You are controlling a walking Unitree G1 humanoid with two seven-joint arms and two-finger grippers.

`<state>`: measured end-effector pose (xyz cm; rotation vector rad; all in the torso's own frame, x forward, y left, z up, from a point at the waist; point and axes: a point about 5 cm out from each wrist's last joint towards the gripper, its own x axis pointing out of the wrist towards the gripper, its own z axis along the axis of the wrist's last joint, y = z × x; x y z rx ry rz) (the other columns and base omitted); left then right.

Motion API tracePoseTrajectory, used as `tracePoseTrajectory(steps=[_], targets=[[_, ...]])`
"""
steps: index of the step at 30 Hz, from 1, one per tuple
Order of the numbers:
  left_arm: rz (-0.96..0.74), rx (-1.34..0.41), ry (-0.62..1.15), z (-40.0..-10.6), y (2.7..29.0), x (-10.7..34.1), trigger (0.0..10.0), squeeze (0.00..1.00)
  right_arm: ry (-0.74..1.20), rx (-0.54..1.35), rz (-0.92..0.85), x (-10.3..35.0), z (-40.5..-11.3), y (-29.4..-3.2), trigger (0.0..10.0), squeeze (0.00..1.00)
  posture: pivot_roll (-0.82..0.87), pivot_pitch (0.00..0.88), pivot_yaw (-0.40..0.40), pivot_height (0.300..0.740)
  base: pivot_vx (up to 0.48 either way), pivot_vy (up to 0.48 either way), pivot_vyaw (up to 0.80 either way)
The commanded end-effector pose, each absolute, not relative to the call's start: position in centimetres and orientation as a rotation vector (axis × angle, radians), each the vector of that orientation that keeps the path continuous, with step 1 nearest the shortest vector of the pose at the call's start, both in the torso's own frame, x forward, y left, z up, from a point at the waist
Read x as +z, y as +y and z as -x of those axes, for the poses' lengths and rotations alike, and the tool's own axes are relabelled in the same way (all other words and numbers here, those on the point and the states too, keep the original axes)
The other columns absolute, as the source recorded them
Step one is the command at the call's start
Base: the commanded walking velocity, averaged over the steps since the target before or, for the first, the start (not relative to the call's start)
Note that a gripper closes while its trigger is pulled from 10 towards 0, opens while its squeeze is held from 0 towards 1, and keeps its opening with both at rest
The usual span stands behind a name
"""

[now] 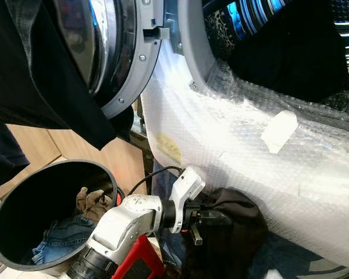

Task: Clothes washing

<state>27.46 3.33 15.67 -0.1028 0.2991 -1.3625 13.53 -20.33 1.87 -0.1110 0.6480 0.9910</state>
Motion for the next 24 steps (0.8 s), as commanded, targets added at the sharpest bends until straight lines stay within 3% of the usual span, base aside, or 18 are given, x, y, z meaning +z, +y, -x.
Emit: tracePoseTrajectory(steps=[1,14,24], targets=[[0.096,-1.38,0.264,-27.6,3.3,16.5,0.0,0.0,0.659,1.004,0.133,1.9,-13.4,-20.7,10.0,0.0,-0.09,0.132,0.014,0.74,0.0,0.0,0.0],[0.054,-1.426,0.327,-26.7,3.8,15.2,0.0,0.0,0.628,0.682,0.216,0.9,-15.9,-24.6,10.0,0.0,-0.09,0.121,0.035,0.74,0.0,0.0,0.0],[0.054,-1.455,0.344,-26.3,2.7,14.4,0.0,0.0,0.54,0.81,0.056,2.7,-16.1,-22.5,10.0,0.0,-0.09,0.106,0.026,0.74,0.0,0.0,0.0]])
